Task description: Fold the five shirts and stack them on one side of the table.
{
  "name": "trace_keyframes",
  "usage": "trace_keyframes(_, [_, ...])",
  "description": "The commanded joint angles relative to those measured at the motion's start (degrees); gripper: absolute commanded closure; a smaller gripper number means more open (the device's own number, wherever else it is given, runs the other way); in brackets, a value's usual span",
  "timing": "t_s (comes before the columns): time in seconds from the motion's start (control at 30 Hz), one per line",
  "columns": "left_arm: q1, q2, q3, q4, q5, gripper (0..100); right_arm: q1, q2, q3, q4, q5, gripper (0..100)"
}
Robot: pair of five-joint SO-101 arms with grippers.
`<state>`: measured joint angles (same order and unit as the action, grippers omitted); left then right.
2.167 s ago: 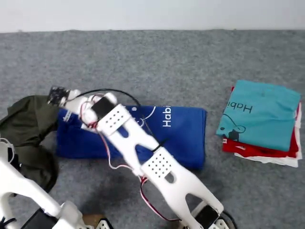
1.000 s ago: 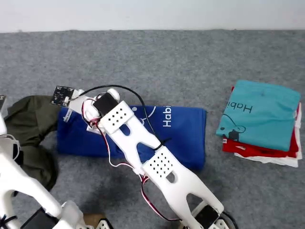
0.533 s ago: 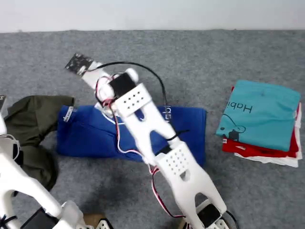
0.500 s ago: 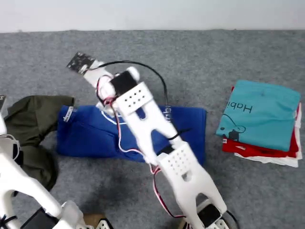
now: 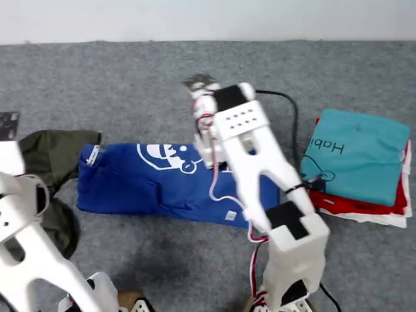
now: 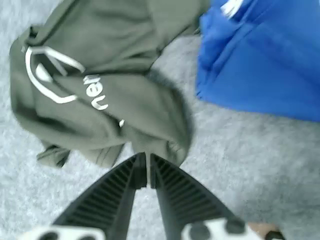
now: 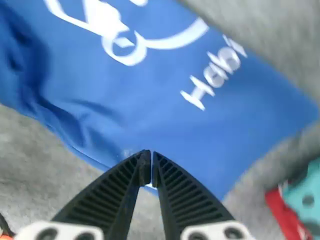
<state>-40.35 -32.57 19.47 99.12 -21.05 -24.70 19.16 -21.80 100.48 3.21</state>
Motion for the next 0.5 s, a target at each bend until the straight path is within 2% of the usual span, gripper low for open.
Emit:
trace_keyframes(0.0, [3.43, -1.76, -0.22, 0.7, 2.9, 98, 6.37, -6.29, 4.84, -1.45, -0.97, 97.2])
trace_keyframes(0.1, [3.96, -1.76, -0.22, 0.53, 3.25, 98, 10.59, -10.07, 11.6, -6.99, -0.97, 94.6])
trace_keyframes(0.27, [3.96, -1.76, -0.22, 0.62, 3.08, 98, 13.49, -17.89, 28.48, -18.59, -4.13, 79.6])
trace_keyframes(0.47, [3.96, -1.67, -0.22, 0.53, 3.08, 98, 13.67, -21.58, 44.75, -34.42, -4.57, 78.4])
